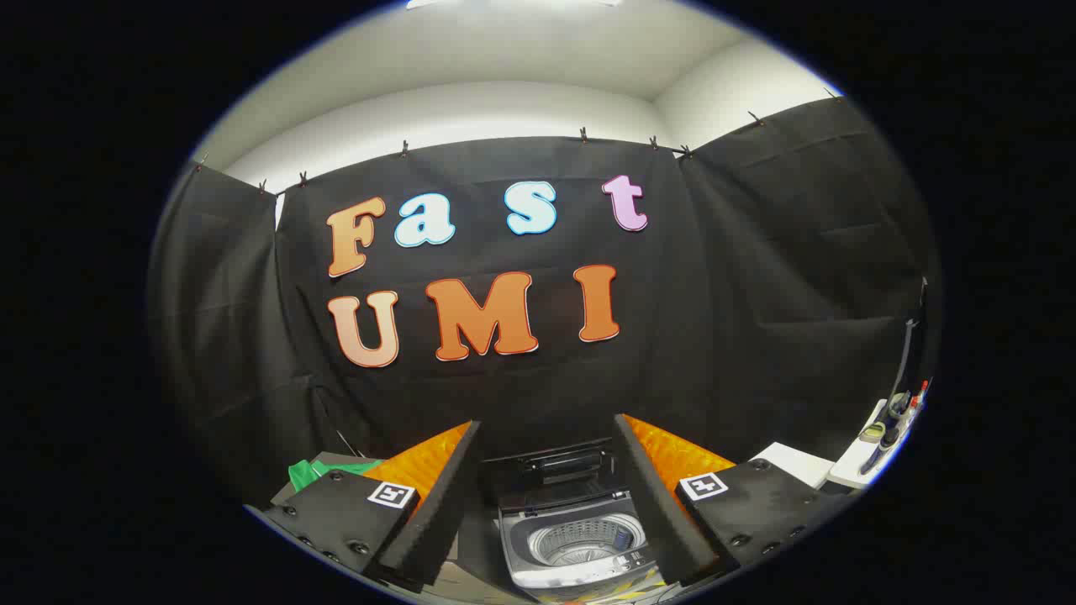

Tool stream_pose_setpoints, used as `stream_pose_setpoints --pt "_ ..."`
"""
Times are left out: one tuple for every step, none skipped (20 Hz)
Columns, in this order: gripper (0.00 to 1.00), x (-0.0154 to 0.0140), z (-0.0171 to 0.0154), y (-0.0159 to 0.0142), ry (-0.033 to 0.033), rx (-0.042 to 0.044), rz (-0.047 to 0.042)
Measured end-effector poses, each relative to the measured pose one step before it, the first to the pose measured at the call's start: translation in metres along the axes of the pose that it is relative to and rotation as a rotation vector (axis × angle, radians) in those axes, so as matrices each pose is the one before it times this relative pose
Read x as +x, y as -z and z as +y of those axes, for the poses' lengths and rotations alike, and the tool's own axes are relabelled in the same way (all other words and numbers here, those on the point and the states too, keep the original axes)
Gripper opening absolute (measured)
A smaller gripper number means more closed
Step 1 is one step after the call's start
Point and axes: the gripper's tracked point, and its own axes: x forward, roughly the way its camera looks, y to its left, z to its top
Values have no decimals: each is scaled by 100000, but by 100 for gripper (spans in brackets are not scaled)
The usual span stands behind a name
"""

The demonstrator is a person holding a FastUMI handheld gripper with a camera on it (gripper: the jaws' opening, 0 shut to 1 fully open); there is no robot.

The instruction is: Put the clothes into the washing machine and then close the washing machine lid.

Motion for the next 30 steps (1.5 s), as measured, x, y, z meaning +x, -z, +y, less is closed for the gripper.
stream_pose_setpoints --pt "98 51 -35 -141 167 -128 -104" --pt "98 20 9 79 324 -65 -5" --pt "98 124 -29 104 317 60 229" --pt "98 12 -68 146 173 225 233" --pt "98 49 69 -120 -21 461 228" --pt "98 -29 16 63 -146 597 95" --pt "98 -48 38 -31 -49 499 -66" --pt "98 7 -96 45 174 200 -21" --pt "98 -142 -276 -49 438 40 -128" --pt "98 -50 -222 -65 474 -52 -84" --pt "98 -108 -57 -64 315 -69 27" --pt "98 39 10 167 142 -38 78" --pt "98 8 -54 -17 72 50 90" --pt "98 12 30 20 -73 92 108" --pt "98 -55 59 -39 -65 92 36" --pt "98 -47 93 -1 -90 8 48" --pt "99 64 117 96 -120 -81 197" --pt "99 31 123 173 -159 -123 288" --pt "99 -2 217 -58 -342 -154 226" --pt "99 -9 107 5 -289 -61 -42" --pt "99 -40 111 -28 -227 -119 -139" --pt "99 -7 72 -40 -40 -66 -177" --pt "99 59 53 85 -8 5 -39" --pt "99 -94 73 171 -103 157 173" --pt "98 30 201 38 -261 243 390" --pt "98 82 252 112 -444 270 562" --pt "98 34 229 198 -333 285 387" --pt "98 59 441 131 -632 63 245" --pt "98 169 553 107 -871 2 290" --pt "98 143 649 313 -1032 -35 428"
